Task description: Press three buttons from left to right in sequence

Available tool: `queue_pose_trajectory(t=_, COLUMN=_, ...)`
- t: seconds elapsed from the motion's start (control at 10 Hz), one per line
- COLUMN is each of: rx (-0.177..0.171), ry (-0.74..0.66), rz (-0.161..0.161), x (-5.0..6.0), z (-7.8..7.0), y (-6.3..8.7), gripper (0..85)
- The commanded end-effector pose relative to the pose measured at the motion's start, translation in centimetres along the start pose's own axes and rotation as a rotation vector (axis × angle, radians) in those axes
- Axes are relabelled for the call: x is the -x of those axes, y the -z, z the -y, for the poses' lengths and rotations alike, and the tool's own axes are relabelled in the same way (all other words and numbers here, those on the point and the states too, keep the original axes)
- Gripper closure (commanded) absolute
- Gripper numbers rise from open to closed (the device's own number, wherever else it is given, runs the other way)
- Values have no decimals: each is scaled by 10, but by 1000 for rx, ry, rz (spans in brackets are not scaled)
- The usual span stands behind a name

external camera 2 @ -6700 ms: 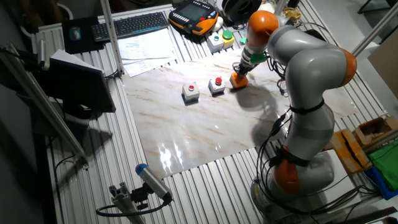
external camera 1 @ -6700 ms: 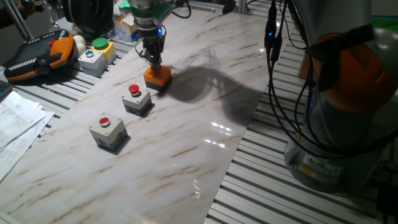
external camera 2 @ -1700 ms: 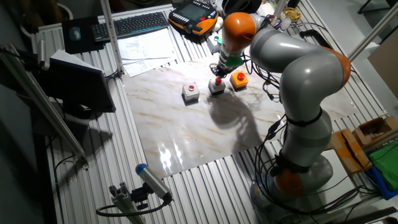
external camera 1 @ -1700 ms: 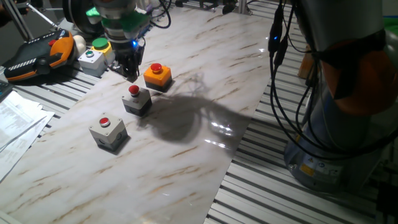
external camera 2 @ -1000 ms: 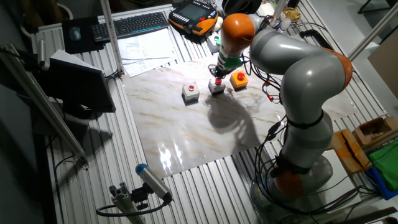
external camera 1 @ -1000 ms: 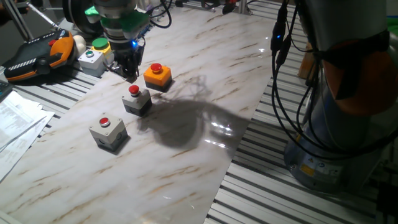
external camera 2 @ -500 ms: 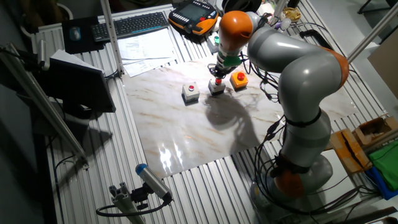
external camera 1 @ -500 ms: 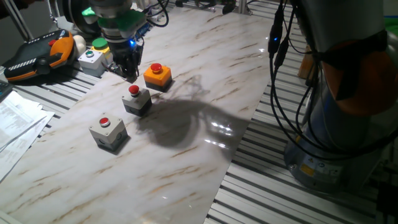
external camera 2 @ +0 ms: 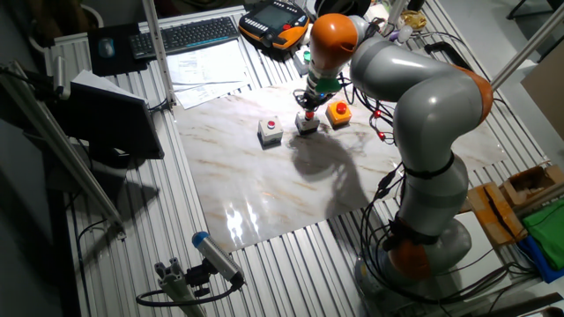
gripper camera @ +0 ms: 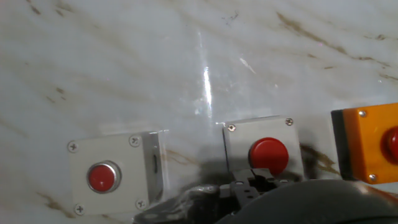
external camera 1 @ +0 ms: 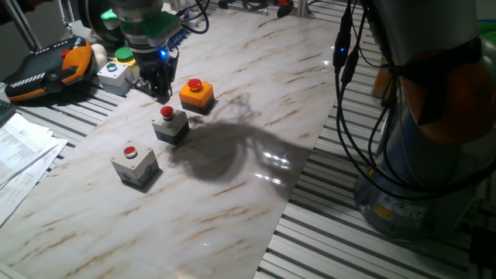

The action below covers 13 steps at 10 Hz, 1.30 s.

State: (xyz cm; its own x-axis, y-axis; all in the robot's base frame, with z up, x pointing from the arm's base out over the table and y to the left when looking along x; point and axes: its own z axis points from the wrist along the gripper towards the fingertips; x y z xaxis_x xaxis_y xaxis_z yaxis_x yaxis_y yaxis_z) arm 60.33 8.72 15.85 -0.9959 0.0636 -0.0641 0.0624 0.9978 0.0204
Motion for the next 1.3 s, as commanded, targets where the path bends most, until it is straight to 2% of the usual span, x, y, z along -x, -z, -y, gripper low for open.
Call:
queue_pose_trajectory(t=0.0, rx=-8, ry=4, rz=2, x=1, z=-15, y=0, gripper=843)
queue_pose_trajectory(t=0.1, rx=-20, ry=9, rz=5, x=3, z=-26, y=1, gripper=843)
queue_pose_trajectory(t=0.3, rx=-16, ry=4, rz=5, x=6, z=-43, y=4, gripper=843)
queue_pose_trajectory(t=0.4, rx=-21, ry=-1, rz=4, x=8, z=-56, y=5, gripper=843)
queue_pose_trajectory(t=0.6, rx=-28, ry=2, rz=0, x=9, z=-76, y=1, gripper=843)
queue_pose_trajectory(t=0.7, rx=-11, ry=1, rz=5, x=8, z=-82, y=-3, gripper=840)
queue_pose_trajectory(t=0.8, rx=-10, ry=1, rz=8, x=8, z=-87, y=-5, gripper=783)
queue_pose_trajectory(t=0.9, rx=-37, ry=8, rz=17, x=8, z=-91, y=-5, gripper=653)
queue_pose_trajectory(t=1.1, rx=-40, ry=10, rz=34, x=8, z=-94, y=-7, gripper=373)
queue_pose_trajectory(t=1.2, rx=-38, ry=11, rz=40, x=8, z=-96, y=-10, gripper=287)
